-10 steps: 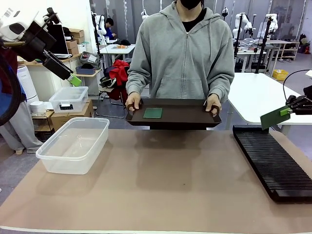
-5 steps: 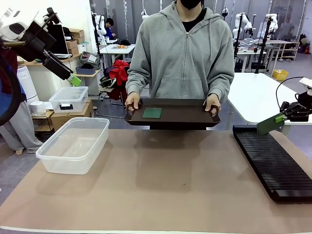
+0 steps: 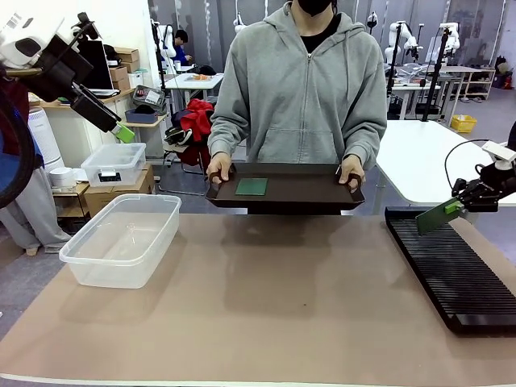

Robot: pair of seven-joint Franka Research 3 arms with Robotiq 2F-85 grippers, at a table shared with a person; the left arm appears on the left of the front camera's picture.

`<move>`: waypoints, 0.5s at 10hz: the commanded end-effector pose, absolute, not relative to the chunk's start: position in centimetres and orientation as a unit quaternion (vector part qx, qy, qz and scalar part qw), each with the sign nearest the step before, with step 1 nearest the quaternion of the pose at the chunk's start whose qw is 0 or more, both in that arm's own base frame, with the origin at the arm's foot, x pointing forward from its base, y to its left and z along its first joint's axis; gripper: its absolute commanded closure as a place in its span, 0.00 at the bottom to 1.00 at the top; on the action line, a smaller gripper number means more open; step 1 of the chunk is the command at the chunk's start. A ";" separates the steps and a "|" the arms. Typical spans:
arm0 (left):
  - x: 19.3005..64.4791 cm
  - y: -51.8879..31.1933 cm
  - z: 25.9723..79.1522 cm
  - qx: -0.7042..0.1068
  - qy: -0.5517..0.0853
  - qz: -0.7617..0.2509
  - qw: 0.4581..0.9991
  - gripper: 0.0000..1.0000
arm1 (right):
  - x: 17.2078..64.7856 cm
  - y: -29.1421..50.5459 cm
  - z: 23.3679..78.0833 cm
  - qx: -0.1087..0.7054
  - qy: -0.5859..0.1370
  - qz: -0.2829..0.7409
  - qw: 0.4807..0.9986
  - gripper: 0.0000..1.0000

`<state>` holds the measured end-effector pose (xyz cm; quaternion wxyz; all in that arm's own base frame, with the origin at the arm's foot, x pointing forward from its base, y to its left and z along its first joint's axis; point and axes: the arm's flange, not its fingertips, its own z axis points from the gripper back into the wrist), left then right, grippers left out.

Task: Sort PCBs into racks and boxes based on the side picked up.
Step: If the short side of the Blank PCB is picked up, insert it into the PCB Rack ; if the long side is picked up, place it in the Organizing box.

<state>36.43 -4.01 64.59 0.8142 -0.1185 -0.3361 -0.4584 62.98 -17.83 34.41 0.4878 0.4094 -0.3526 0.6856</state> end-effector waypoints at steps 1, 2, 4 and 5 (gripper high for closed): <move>36.4 -3.9 64.4 -0.121 -0.336 -0.459 0.814 0.00 | 63.0 -17.5 33.2 0.387 -0.348 0.696 0.495 0.98; 36.4 -3.9 64.4 -0.121 -0.336 -0.459 0.814 0.00 | 63.0 -17.4 32.4 0.387 -0.348 0.693 0.499 0.98; 36.4 -3.9 64.4 -0.121 -0.336 -0.459 0.814 0.00 | 63.7 -18.0 31.8 0.372 -0.363 0.686 0.508 0.98; 36.4 -3.9 64.4 -0.121 -0.336 -0.459 0.814 0.00 | 63.9 -18.1 31.5 0.366 -0.372 0.682 0.513 0.98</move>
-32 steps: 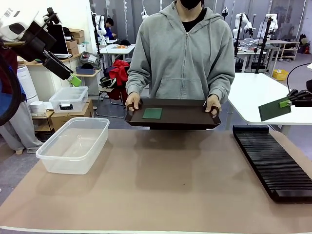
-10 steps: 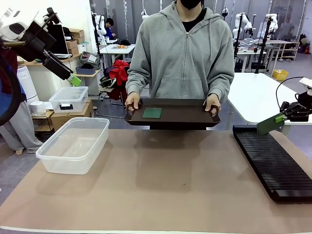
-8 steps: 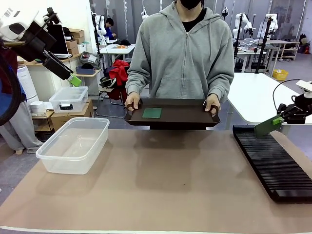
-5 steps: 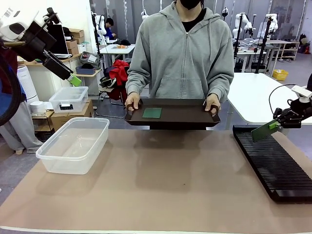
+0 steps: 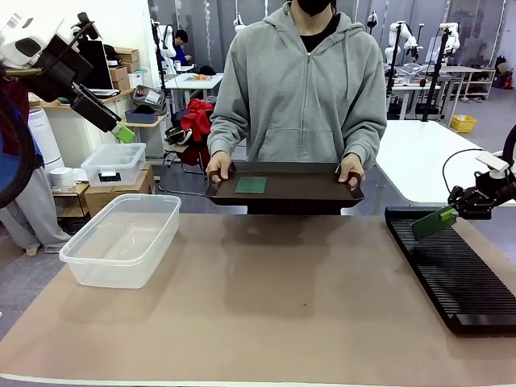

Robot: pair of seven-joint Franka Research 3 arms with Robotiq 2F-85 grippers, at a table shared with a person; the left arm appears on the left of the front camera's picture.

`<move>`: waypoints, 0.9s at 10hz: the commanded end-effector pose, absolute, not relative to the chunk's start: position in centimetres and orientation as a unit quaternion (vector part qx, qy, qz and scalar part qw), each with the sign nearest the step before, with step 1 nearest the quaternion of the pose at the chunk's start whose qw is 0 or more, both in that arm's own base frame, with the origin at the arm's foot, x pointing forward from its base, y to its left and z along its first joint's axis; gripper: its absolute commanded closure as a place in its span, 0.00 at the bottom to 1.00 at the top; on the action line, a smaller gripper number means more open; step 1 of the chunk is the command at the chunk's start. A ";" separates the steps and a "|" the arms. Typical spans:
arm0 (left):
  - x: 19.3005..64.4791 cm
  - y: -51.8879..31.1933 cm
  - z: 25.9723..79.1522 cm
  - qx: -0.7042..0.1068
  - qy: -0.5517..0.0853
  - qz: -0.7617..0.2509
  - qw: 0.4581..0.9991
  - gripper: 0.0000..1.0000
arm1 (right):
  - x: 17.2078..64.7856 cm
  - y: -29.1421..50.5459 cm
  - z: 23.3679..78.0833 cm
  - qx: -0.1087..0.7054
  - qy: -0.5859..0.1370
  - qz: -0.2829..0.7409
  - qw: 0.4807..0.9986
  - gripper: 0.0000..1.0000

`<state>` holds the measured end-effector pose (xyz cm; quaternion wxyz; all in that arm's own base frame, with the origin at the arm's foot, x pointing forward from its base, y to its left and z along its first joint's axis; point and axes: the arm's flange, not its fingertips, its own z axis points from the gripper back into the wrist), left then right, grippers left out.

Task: Sort PCBs into racks and boxes based on the side picked up.
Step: If the short side of the Blank PCB is picked up, insert it into the PCB Rack ; if the long side is picked up, place it in the Organizing box.

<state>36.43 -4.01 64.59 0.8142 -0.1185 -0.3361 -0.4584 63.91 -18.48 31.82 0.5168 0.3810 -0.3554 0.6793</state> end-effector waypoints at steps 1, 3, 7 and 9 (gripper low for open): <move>36.4 -3.9 64.4 -0.121 -0.336 -0.459 0.814 0.00 | 64.0 -18.3 31.3 0.367 -0.372 0.681 0.513 0.98; 36.4 -3.9 64.4 -0.121 -0.336 -0.459 0.814 0.00 | 64.4 -18.6 31.1 0.363 -0.387 0.672 0.516 0.98; 36.4 -3.9 64.4 -0.121 -0.336 -0.459 0.814 0.00 | 65.1 -18.8 30.7 0.356 -0.408 0.658 0.524 0.98; 36.4 -3.9 64.4 -0.121 -0.336 -0.459 0.814 0.00 | 65.7 -19.0 30.4 0.353 -0.408 0.654 0.529 0.98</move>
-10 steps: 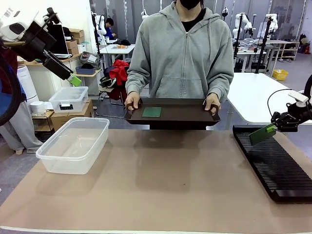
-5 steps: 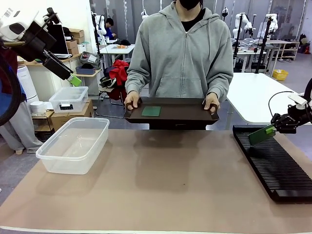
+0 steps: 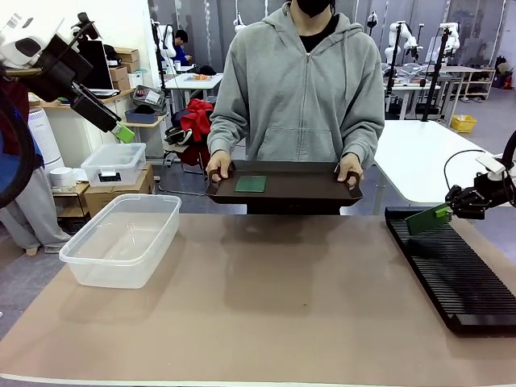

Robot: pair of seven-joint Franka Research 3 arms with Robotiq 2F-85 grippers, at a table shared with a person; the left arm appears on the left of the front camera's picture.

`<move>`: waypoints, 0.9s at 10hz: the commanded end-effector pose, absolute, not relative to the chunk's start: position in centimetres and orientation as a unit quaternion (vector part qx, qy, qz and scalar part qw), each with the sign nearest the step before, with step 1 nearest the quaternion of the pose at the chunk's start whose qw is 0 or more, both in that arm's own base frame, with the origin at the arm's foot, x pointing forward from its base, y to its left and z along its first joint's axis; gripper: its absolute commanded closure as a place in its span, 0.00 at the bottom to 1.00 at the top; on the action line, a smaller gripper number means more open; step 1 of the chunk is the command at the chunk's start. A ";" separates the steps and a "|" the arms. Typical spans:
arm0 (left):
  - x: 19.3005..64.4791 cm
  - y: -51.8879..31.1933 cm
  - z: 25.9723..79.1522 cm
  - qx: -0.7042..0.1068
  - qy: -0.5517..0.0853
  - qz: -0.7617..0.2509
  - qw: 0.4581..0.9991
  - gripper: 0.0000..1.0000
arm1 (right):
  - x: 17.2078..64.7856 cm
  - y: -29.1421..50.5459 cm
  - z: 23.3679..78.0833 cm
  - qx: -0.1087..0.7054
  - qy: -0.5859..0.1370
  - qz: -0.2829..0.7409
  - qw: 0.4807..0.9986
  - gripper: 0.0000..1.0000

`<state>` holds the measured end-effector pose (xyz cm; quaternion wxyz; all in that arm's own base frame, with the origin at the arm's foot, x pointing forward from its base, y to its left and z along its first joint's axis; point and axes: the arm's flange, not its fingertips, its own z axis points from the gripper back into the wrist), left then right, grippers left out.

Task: Sort PCBs into racks and boxes based on the side picked up.
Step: If the short side of the Blank PCB is picked up, insert it into the PCB Rack ; if the long side is picked up, place it in the Organizing box.

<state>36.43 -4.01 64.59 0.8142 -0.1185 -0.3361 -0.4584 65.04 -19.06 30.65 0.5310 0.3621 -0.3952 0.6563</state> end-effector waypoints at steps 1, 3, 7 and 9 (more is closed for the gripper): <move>36.4 -3.9 64.4 -0.121 -0.336 -0.459 0.814 0.00 | 65.8 -19.1 30.1 0.354 -0.407 0.652 0.533 0.98; 36.4 -3.9 64.4 -0.121 -0.336 -0.459 0.814 0.00 | 66.1 -19.4 29.5 0.352 -0.407 0.646 0.542 0.98; 36.4 -3.9 64.4 -0.121 -0.336 -0.459 0.814 0.00 | 66.4 -20.0 28.3 0.370 -0.410 0.627 0.549 0.98; 36.4 -3.9 64.4 -0.121 -0.336 -0.459 0.814 0.00 | 66.5 -20.3 27.4 0.381 -0.405 0.620 0.554 0.98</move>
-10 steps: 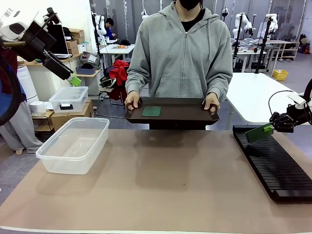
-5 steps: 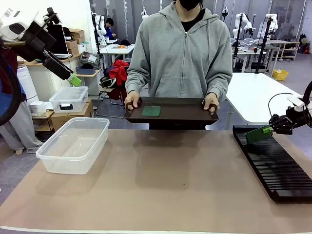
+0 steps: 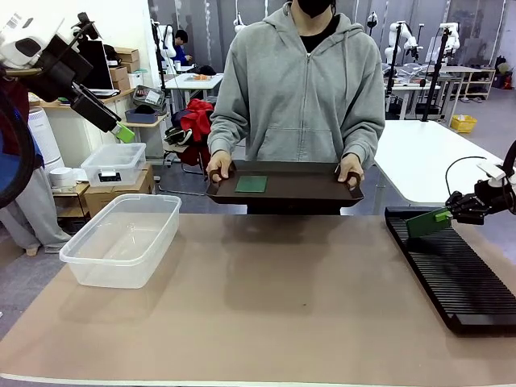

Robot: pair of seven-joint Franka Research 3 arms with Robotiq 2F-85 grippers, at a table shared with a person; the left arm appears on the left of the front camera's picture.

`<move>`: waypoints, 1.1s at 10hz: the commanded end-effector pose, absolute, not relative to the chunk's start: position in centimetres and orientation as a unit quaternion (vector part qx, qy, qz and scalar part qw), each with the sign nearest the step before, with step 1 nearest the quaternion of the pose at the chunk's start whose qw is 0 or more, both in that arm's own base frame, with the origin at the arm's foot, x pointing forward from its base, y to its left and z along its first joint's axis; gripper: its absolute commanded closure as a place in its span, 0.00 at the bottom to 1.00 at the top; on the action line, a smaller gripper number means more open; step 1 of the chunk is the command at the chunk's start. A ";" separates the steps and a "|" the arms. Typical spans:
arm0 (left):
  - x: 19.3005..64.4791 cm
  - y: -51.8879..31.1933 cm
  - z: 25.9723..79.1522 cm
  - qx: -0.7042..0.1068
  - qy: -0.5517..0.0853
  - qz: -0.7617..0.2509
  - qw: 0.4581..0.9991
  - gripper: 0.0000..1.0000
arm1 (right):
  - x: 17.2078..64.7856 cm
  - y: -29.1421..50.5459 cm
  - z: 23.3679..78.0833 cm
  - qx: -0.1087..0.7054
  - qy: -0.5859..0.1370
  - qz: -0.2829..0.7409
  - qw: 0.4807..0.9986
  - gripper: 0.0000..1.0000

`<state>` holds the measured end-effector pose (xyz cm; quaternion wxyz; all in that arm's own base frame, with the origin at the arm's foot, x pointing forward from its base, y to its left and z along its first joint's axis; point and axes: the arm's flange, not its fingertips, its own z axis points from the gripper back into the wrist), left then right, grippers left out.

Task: Sort PCBs into racks and boxes based on the side picked up.
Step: If the short side of the Blank PCB is picked up, insert it into the PCB Rack ; if the long side is picked up, place it in the Organizing box.

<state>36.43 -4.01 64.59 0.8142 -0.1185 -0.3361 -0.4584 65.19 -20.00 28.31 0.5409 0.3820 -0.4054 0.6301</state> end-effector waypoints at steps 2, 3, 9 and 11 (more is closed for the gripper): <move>36.4 -3.9 64.4 -0.121 -0.336 -0.459 0.814 0.00 | 66.5 -20.6 26.3 0.390 -0.397 0.612 0.562 0.98; 36.4 -3.9 64.4 -0.121 -0.336 -0.459 0.814 0.00 | 66.4 -20.7 26.1 0.395 -0.392 0.610 0.564 0.98; 36.4 -3.9 64.4 -0.121 -0.336 -0.459 0.814 0.00 | 65.3 -20.4 27.4 0.398 -0.402 0.615 0.549 0.98; 36.4 -3.9 64.4 -0.121 -0.336 -0.459 0.814 0.00 | 65.4 -20.4 27.4 0.414 -0.382 0.618 0.548 0.83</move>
